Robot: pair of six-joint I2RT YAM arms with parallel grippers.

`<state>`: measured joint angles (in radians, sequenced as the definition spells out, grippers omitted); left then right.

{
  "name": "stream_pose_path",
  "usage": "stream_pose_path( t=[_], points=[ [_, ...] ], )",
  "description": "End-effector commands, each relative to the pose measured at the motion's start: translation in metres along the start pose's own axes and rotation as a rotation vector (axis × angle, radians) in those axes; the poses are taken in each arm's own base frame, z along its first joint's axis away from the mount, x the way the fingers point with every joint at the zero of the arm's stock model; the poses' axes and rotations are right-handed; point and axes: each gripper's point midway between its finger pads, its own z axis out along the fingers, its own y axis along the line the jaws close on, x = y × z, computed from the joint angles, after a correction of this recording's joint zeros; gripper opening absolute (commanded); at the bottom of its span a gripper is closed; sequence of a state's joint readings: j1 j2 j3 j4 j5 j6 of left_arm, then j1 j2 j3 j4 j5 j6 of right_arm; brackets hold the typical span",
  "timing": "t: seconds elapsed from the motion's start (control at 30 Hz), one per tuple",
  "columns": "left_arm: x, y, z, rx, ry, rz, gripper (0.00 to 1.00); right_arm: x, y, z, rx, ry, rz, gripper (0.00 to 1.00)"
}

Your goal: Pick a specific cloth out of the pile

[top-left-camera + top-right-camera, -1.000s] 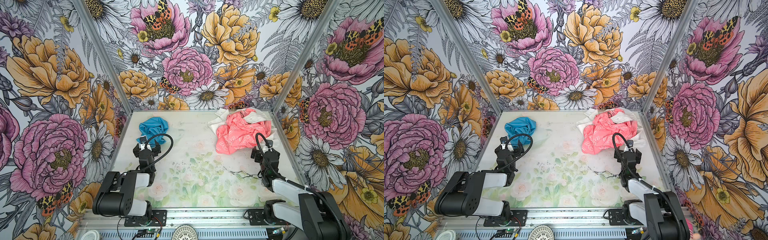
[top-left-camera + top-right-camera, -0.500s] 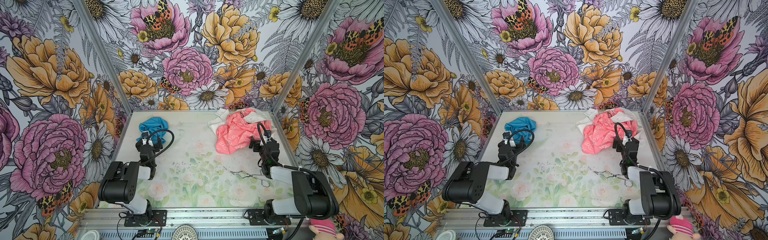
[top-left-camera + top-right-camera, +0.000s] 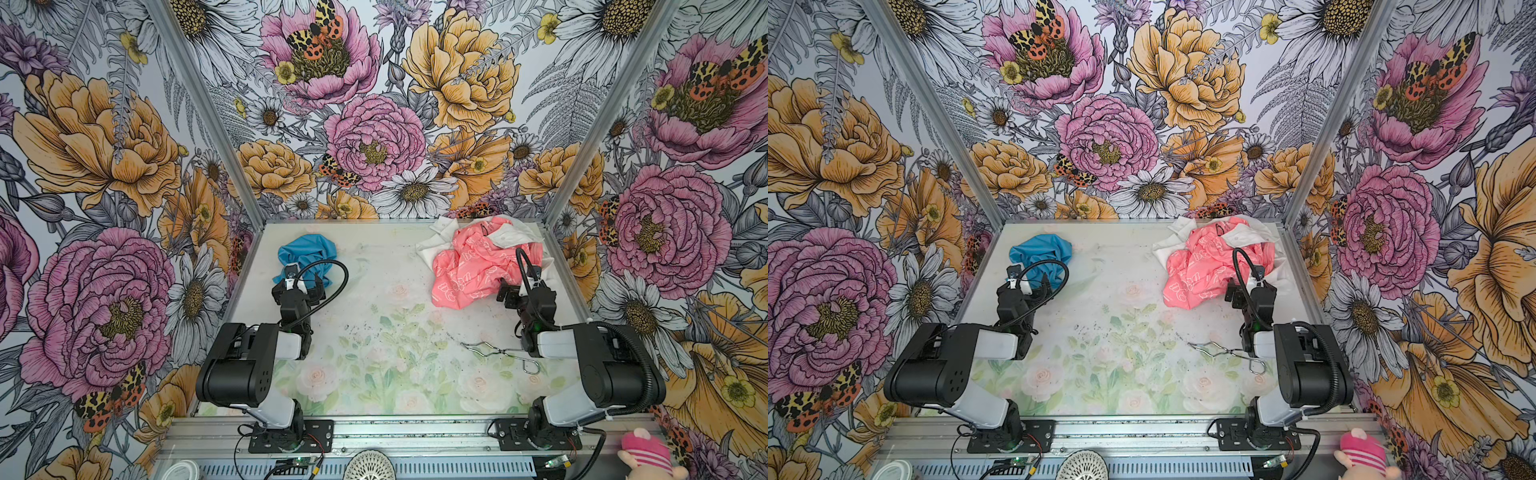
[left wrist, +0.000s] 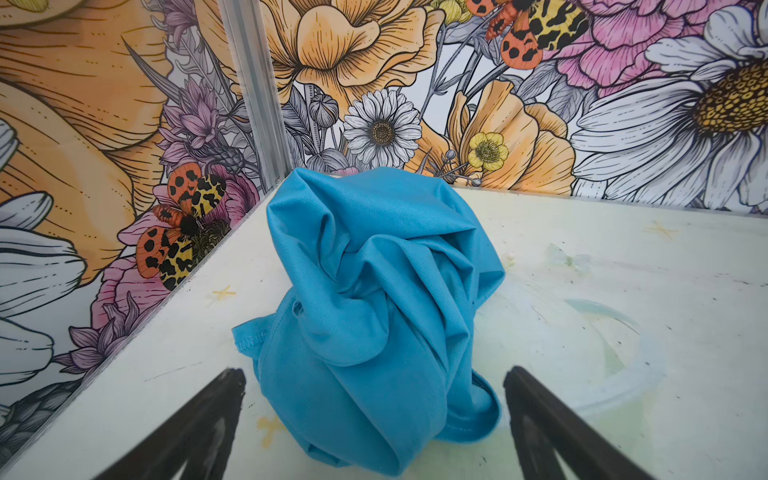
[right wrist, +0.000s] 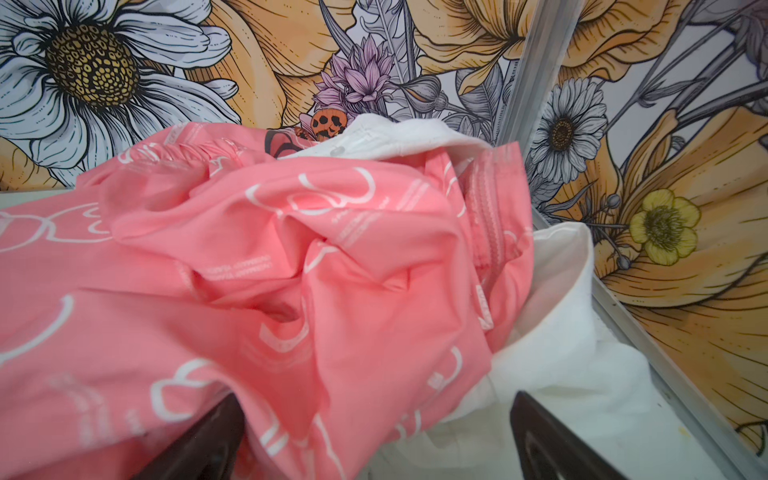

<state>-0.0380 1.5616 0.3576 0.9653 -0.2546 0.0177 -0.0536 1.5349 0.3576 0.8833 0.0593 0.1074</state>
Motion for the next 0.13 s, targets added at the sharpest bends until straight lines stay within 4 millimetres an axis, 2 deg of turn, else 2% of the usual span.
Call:
stream_pose_path(
  t=[0.0,0.1],
  points=[
    [-0.0069,-0.0013,0.0022,0.024,-0.014,-0.013,0.98,-0.0125,-0.0039,-0.0011,0.023,-0.055,0.021,0.99],
    [-0.0089,0.0002,-0.0004,0.007,-0.032,-0.012,0.99,-0.013,-0.0033,-0.0007,0.02,-0.057,0.019,0.99]
  ],
)
